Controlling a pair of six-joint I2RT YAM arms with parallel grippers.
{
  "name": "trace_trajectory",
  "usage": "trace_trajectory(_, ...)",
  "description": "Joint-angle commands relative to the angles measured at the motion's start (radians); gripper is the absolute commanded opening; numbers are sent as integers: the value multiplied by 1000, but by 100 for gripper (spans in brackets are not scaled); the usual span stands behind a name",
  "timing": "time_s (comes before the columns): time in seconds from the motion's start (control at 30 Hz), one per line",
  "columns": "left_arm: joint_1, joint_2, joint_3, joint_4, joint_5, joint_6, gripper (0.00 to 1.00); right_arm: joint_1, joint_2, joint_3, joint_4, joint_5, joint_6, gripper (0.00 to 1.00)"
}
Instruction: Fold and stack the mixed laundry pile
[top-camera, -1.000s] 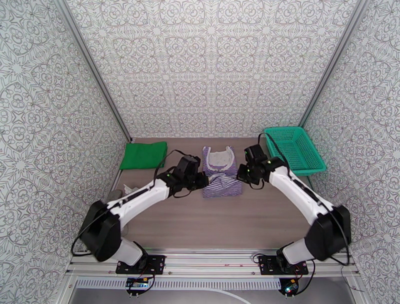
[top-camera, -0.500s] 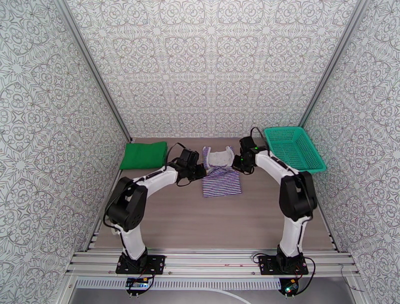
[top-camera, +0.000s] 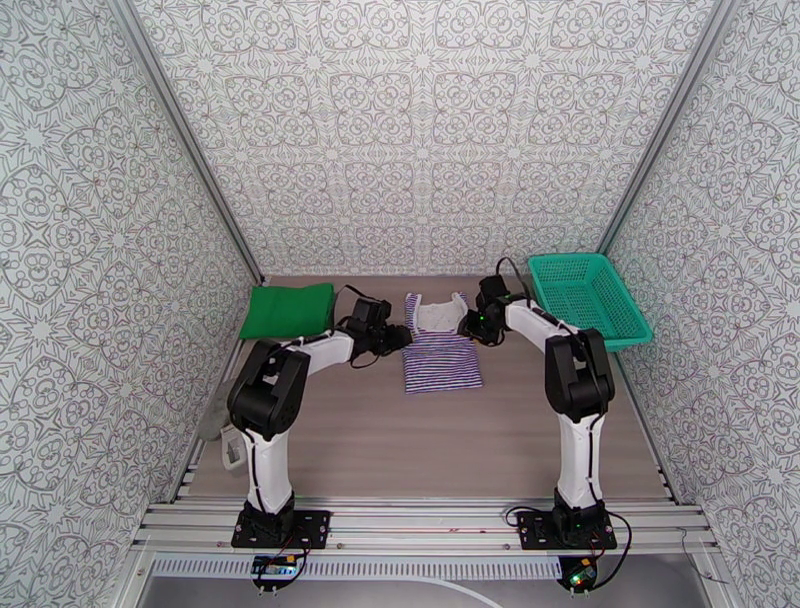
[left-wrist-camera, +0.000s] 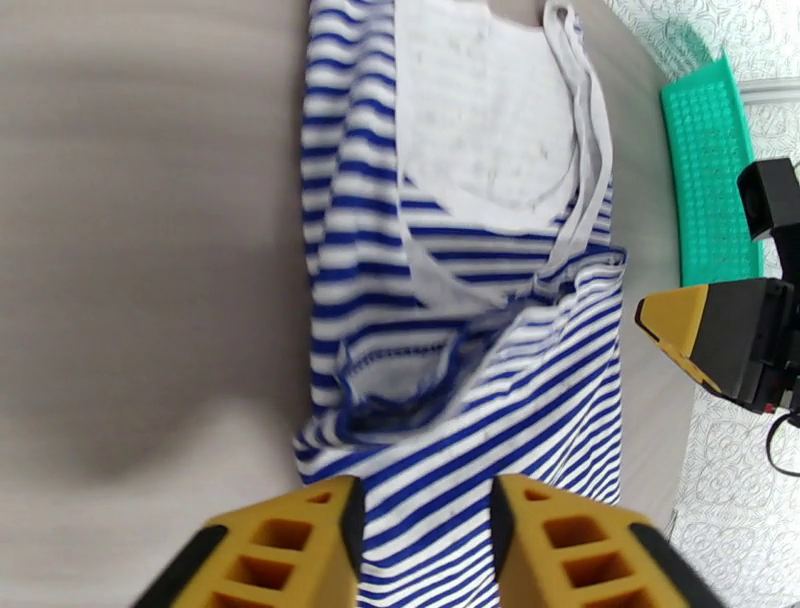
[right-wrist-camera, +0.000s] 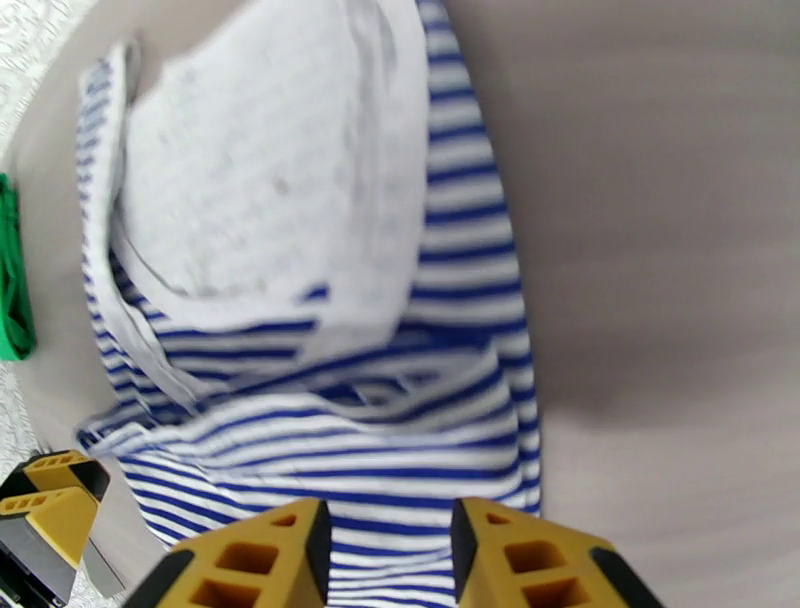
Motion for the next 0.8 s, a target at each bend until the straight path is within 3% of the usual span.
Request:
trace_trajectory(0.0,32,-48,5,31,18,11,46,-17,-56,-21,49,-32,-14,39)
trace_trajectory(0.13,26,-131,-7,-62,-25,73,35,-16,-150,-104,79,-28,-29,39)
trace_trajectory(0.37,-67,-134,-35,-121,-23,138,11,-10,-206,-256,174,-47,-17,26)
trace_trajectory(0.57,-54,-2,16,-8,30,110,11,-10,-96,-194,202,-72,-2,14)
trace_trajectory(0.77,-22,86,108,17,56,119,13,-17,10,-110,215,-31,50,12)
